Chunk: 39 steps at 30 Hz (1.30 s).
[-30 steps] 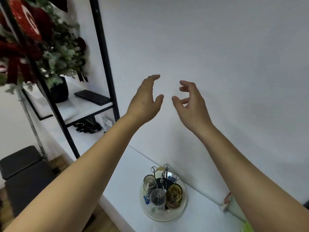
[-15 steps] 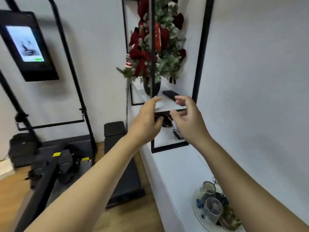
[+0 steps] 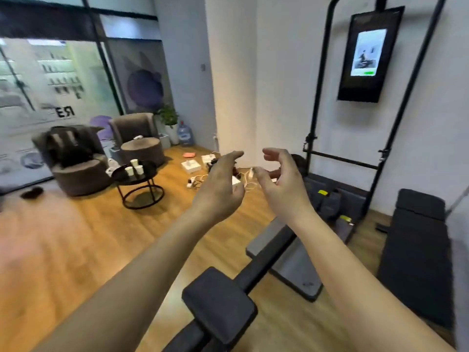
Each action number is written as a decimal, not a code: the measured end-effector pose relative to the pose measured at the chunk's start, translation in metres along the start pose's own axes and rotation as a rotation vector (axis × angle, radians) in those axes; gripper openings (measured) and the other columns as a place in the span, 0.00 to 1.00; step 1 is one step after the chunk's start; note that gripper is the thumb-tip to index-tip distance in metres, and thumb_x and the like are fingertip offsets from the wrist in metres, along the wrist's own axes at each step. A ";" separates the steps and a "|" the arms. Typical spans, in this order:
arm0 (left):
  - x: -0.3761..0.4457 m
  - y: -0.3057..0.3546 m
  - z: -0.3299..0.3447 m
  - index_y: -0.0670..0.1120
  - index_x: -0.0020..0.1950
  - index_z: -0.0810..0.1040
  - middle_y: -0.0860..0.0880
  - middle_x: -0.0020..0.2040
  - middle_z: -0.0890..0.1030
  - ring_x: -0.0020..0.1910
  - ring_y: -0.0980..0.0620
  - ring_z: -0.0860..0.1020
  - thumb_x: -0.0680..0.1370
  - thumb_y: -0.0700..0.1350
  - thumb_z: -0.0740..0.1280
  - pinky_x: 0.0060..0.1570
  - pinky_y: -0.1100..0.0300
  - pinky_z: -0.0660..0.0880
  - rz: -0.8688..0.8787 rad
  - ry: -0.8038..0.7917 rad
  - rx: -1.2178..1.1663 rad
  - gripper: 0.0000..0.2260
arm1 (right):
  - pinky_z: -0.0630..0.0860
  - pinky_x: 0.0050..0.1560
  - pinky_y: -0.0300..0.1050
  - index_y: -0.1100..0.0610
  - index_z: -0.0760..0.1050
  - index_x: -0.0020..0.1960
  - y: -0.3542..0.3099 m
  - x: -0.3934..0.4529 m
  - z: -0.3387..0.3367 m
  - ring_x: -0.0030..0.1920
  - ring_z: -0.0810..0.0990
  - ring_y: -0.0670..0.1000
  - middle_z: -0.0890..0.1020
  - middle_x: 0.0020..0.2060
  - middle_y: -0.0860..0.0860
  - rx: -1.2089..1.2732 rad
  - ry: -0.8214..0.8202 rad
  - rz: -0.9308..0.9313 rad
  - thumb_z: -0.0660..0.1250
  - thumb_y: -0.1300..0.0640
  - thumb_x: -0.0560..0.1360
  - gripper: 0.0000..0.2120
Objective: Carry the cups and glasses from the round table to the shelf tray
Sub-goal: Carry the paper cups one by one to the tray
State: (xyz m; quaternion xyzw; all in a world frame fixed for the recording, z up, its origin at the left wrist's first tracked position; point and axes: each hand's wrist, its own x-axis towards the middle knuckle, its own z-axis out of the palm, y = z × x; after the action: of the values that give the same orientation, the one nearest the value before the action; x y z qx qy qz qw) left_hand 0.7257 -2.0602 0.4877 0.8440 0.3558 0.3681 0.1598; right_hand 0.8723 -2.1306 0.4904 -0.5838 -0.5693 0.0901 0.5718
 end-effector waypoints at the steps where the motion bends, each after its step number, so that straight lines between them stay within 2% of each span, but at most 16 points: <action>1: -0.021 -0.029 -0.036 0.53 0.77 0.62 0.55 0.70 0.70 0.62 0.56 0.73 0.78 0.41 0.67 0.63 0.57 0.73 -0.055 0.029 0.047 0.29 | 0.73 0.48 0.29 0.51 0.70 0.68 -0.020 -0.004 0.046 0.53 0.78 0.42 0.75 0.61 0.47 0.042 -0.044 -0.023 0.66 0.54 0.80 0.17; 3: -0.066 -0.081 -0.104 0.53 0.77 0.62 0.53 0.71 0.70 0.60 0.52 0.74 0.78 0.42 0.68 0.61 0.52 0.75 -0.168 0.109 0.111 0.29 | 0.77 0.50 0.36 0.51 0.70 0.69 -0.059 -0.017 0.132 0.56 0.79 0.45 0.76 0.62 0.48 0.118 -0.159 -0.043 0.66 0.53 0.80 0.18; 5: -0.106 -0.124 -0.164 0.51 0.76 0.63 0.50 0.72 0.70 0.67 0.50 0.72 0.77 0.41 0.68 0.67 0.49 0.72 -0.259 0.173 0.168 0.29 | 0.76 0.48 0.33 0.50 0.69 0.69 -0.093 -0.030 0.201 0.55 0.78 0.44 0.74 0.62 0.46 0.171 -0.255 -0.091 0.66 0.53 0.81 0.18; 8: -0.157 -0.171 -0.239 0.50 0.75 0.64 0.50 0.71 0.70 0.70 0.52 0.68 0.76 0.39 0.68 0.67 0.57 0.68 -0.375 0.297 0.244 0.29 | 0.75 0.46 0.30 0.48 0.69 0.68 -0.138 -0.046 0.290 0.51 0.78 0.42 0.72 0.60 0.45 0.207 -0.347 -0.174 0.66 0.54 0.80 0.17; 11: -0.191 -0.208 -0.282 0.49 0.76 0.63 0.50 0.74 0.68 0.72 0.54 0.66 0.76 0.39 0.69 0.66 0.66 0.62 -0.440 0.348 0.276 0.29 | 0.78 0.52 0.42 0.52 0.70 0.69 -0.165 -0.055 0.358 0.54 0.79 0.48 0.73 0.62 0.48 0.217 -0.393 -0.242 0.67 0.53 0.79 0.19; 13: -0.201 -0.235 -0.296 0.50 0.76 0.61 0.50 0.75 0.67 0.74 0.52 0.65 0.77 0.41 0.69 0.66 0.64 0.62 -0.478 0.355 0.290 0.30 | 0.79 0.55 0.46 0.53 0.70 0.69 -0.173 -0.054 0.400 0.56 0.79 0.51 0.73 0.62 0.47 0.240 -0.438 -0.247 0.67 0.53 0.79 0.20; 16: -0.199 -0.279 -0.306 0.50 0.77 0.60 0.51 0.76 0.66 0.75 0.52 0.65 0.78 0.42 0.70 0.66 0.63 0.62 -0.511 0.355 0.298 0.30 | 0.80 0.55 0.49 0.52 0.69 0.70 -0.172 -0.041 0.453 0.55 0.80 0.51 0.72 0.63 0.48 0.255 -0.454 -0.234 0.67 0.52 0.79 0.20; 21: -0.154 -0.366 -0.324 0.50 0.78 0.59 0.50 0.77 0.65 0.76 0.52 0.64 0.78 0.44 0.71 0.69 0.58 0.65 -0.506 0.330 0.308 0.32 | 0.81 0.51 0.43 0.50 0.68 0.71 -0.149 0.009 0.540 0.55 0.80 0.49 0.71 0.67 0.48 0.234 -0.457 -0.192 0.66 0.50 0.79 0.22; 24: -0.105 -0.425 -0.337 0.51 0.77 0.59 0.51 0.77 0.65 0.75 0.53 0.64 0.77 0.44 0.72 0.67 0.62 0.65 -0.479 0.290 0.286 0.33 | 0.80 0.50 0.41 0.50 0.67 0.72 -0.132 0.059 0.591 0.56 0.80 0.49 0.71 0.67 0.49 0.223 -0.456 -0.172 0.67 0.50 0.80 0.22; 28: -0.019 -0.504 -0.359 0.51 0.78 0.59 0.52 0.76 0.66 0.73 0.54 0.66 0.77 0.44 0.73 0.65 0.62 0.67 -0.454 0.229 0.268 0.34 | 0.82 0.50 0.44 0.48 0.67 0.72 -0.115 0.139 0.653 0.55 0.80 0.49 0.72 0.66 0.47 0.205 -0.454 -0.113 0.66 0.49 0.79 0.22; 34: 0.065 -0.609 -0.381 0.50 0.78 0.59 0.51 0.76 0.66 0.75 0.53 0.65 0.76 0.45 0.74 0.66 0.64 0.64 -0.437 0.224 0.254 0.34 | 0.82 0.54 0.46 0.48 0.68 0.71 -0.104 0.235 0.728 0.60 0.77 0.48 0.73 0.67 0.47 0.179 -0.444 -0.083 0.66 0.51 0.80 0.20; 39: 0.121 -0.691 -0.393 0.50 0.78 0.60 0.50 0.76 0.67 0.74 0.52 0.66 0.76 0.47 0.75 0.64 0.63 0.65 -0.435 0.240 0.225 0.35 | 0.81 0.48 0.42 0.48 0.67 0.72 -0.082 0.294 0.787 0.52 0.79 0.45 0.72 0.67 0.46 0.139 -0.466 -0.034 0.66 0.49 0.80 0.22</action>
State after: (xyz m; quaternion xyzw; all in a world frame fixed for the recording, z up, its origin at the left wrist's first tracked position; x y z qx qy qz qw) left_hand 0.1608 -1.4895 0.4484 0.7107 0.5837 0.3806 0.0969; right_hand 0.3301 -1.4850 0.4543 -0.4968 -0.6879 0.2517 0.4655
